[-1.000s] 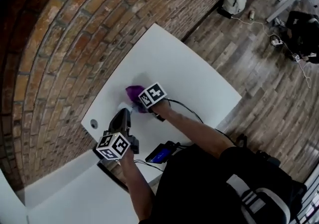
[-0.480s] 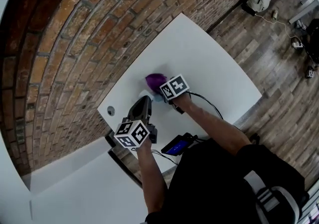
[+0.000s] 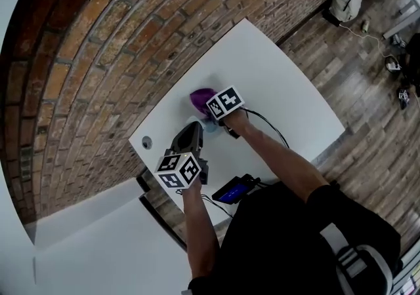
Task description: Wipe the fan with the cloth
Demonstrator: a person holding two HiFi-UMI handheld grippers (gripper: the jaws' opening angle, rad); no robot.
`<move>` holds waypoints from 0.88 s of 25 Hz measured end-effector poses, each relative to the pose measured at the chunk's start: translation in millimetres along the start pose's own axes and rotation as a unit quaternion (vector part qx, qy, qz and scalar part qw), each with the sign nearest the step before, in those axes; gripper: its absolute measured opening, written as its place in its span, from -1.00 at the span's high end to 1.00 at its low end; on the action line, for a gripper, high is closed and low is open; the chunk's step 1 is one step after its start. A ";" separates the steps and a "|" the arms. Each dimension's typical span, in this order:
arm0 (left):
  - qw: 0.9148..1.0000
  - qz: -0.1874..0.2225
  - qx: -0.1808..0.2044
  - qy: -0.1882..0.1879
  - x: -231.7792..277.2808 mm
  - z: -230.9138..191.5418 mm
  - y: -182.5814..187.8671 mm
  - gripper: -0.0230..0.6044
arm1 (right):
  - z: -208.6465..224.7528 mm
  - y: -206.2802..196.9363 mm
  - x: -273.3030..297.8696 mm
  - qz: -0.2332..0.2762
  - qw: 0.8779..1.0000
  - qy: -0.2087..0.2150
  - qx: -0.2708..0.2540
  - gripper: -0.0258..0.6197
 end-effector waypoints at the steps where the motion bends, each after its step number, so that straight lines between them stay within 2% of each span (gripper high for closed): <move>1: 1.000 -0.001 0.000 -0.001 0.4 0.2 -0.3 0.93 | -0.6 -5.9 5.7 -0.016 1.000 0.002 0.000 0.73; 3: 1.000 -0.003 0.000 -0.003 0.4 -0.7 -0.3 0.93 | -3.3 -17.4 7.4 -0.027 1.000 -0.003 -0.003 0.73; 7: 1.000 0.002 0.000 -0.002 0.1 -1.7 0.9 0.93 | -3.6 -44.7 -15.7 -0.016 1.000 -0.017 0.006 0.73; 9: 1.000 0.004 0.000 -0.003 0.6 -0.7 1.0 0.93 | -7.6 -71.2 -29.8 -0.037 0.999 -0.011 0.000 0.73; 12: 1.000 0.005 -0.002 -0.008 0.4 -1.4 1.2 0.93 | -25.3 -122.5 -42.1 -0.105 0.994 0.039 -0.013 0.73; 14: 1.000 0.004 0.001 -0.012 0.8 -1.5 1.0 0.93 | -27.1 -139.9 -50.0 -0.131 0.989 0.073 0.010 0.73; 15: 1.000 0.001 0.005 -0.015 0.3 -0.8 0.5 0.93 | -23.4 -136.7 -55.3 -0.126 0.989 0.078 0.022 0.73; 17: 1.000 -0.003 0.010 -0.022 -5.2 2.6 -1.1 0.93 | -13.3 -105.8 -67.5 -0.086 0.994 0.067 0.024 0.73; 19: 1.000 -0.004 0.003 -0.027 -17.9 5.4 -8.3 0.93 | -12.4 -55.1 -77.7 -0.025 0.998 0.053 -0.003 0.73; 22: 0.999 -0.020 -0.032 -0.030 -29.3 2.9 -32.2 0.93 | -37.1 22.8 -79.4 0.048 0.994 0.068 -0.070 0.73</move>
Point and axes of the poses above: the fingertips, and each gripper's own axes: x forward along the fingers, z to its right, y out of its top, the point moved 3 cm from there along -x, backward along the fingers, and after that the axes turned 1 degree about -y, right-handed, at the moved point
